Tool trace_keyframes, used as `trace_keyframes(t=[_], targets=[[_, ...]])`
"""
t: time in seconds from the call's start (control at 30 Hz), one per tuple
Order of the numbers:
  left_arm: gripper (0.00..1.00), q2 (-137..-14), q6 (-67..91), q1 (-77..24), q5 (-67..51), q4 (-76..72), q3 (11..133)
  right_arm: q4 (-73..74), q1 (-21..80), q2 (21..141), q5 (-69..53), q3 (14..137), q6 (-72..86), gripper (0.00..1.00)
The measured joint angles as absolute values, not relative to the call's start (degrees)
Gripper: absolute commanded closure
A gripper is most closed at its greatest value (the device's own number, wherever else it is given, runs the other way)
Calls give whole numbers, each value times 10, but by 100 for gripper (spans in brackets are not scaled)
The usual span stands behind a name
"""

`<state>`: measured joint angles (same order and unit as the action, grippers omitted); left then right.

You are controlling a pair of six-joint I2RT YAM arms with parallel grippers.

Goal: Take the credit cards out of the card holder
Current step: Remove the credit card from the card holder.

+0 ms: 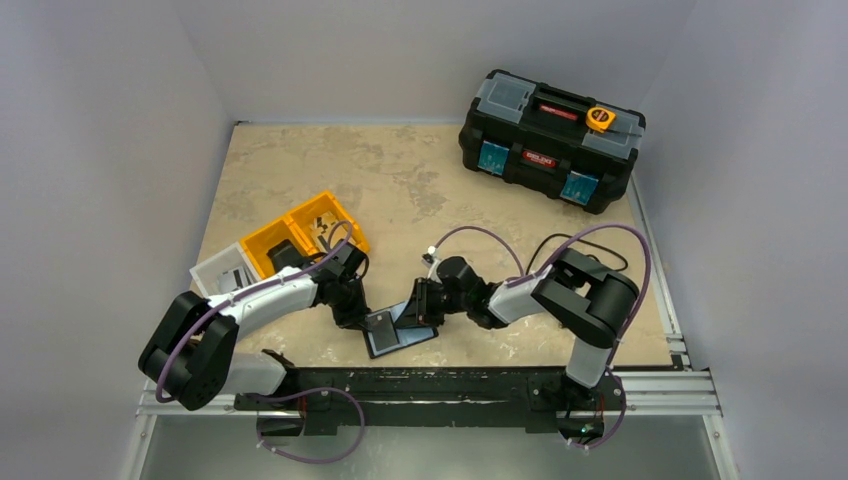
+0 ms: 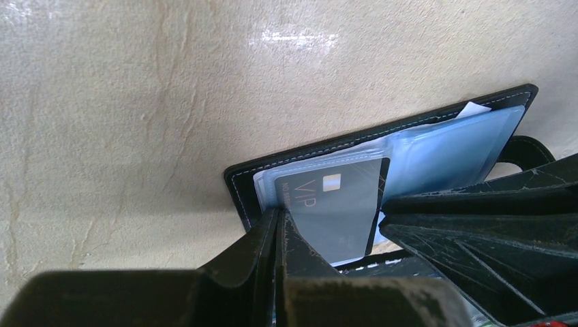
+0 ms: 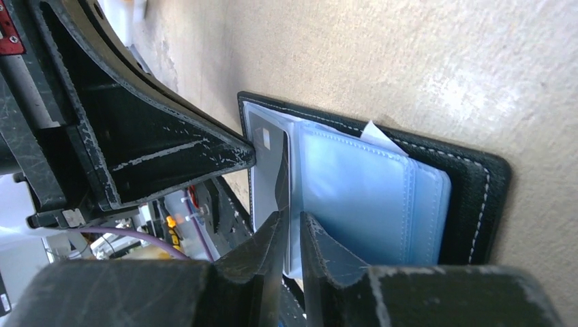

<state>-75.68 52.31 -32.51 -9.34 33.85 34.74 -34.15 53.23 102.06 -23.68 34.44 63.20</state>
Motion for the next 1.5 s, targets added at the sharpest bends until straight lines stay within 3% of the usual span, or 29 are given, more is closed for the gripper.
trace_keyframes(t=[0.1,0.37,0.67,1.03,1.23,1.5], targets=[[100,-757,521,-324,-94,338,347,-341,532,1027,-237,353,630,91],[100,-759,518,-323,-100,336,347,-338,535,1048,-242,370,630,91],[100,-760,516,-322,-103,335,347,-337,535,1055,-253,378,630,82],[100,-760,514,-323,-104,335,347,-342,531,1065,-266,379,631,100],[100,-754,503,-323,-101,337,347,-335,532,1062,-263,379,630,100],[93,-707,490,-327,-63,359,344,-307,552,1020,-210,370,630,100]])
